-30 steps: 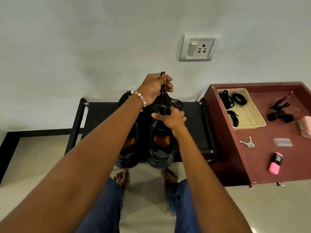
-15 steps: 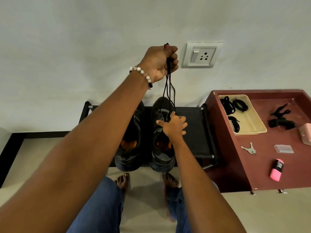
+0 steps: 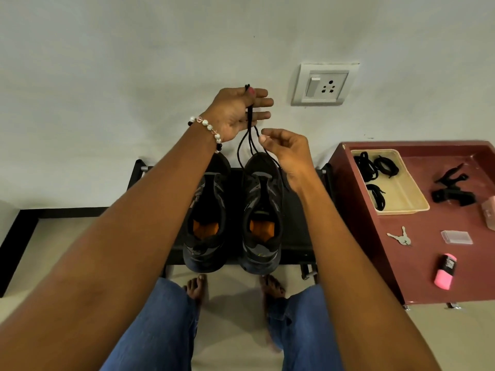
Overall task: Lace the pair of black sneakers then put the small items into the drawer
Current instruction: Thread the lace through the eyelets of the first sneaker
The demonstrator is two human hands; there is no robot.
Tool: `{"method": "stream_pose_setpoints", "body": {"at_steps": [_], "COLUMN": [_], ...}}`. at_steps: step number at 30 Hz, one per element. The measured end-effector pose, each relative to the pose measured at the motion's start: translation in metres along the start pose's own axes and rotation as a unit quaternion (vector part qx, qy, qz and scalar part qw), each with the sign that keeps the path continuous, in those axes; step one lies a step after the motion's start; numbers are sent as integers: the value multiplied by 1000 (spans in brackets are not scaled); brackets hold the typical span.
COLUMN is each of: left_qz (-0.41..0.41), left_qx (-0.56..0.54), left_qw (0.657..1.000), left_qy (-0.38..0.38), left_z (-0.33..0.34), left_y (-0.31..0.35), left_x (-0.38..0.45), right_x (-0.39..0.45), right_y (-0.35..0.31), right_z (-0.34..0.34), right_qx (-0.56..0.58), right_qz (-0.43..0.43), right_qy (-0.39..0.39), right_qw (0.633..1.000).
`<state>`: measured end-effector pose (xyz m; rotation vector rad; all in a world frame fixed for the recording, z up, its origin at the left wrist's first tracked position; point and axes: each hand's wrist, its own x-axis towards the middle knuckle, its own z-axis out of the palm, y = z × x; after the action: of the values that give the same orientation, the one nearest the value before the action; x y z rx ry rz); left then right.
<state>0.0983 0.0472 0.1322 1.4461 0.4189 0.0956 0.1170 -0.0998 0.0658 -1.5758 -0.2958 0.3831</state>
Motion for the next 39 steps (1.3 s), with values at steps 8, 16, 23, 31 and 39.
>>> {"method": "stream_pose_setpoints", "body": {"at_steps": [8,16,23,31,39], "left_qz": [9,-25,72,73,118], "left_qx": [-73,76,509,176,223], "left_qw": [997,985,856,980,964], "left_qy": [2,155,50,-51,83], "left_z": [7,-10,1,-1,-20], "left_y": [3,0,-44,-84,-127], "left_x": [-5,6,-15,-45,-36], "right_x": [0,-15,-21,-20,-8], "right_y": [23,17,8,39,64], "right_z": [11,-11,-24,-48,-48], "right_qx": [-15,121,142,254,-284], "right_qz": [-9,-19,-40,1,15], "right_qy": [30,36,8,170,158], "right_qw": [999,992,989,952,946]}}
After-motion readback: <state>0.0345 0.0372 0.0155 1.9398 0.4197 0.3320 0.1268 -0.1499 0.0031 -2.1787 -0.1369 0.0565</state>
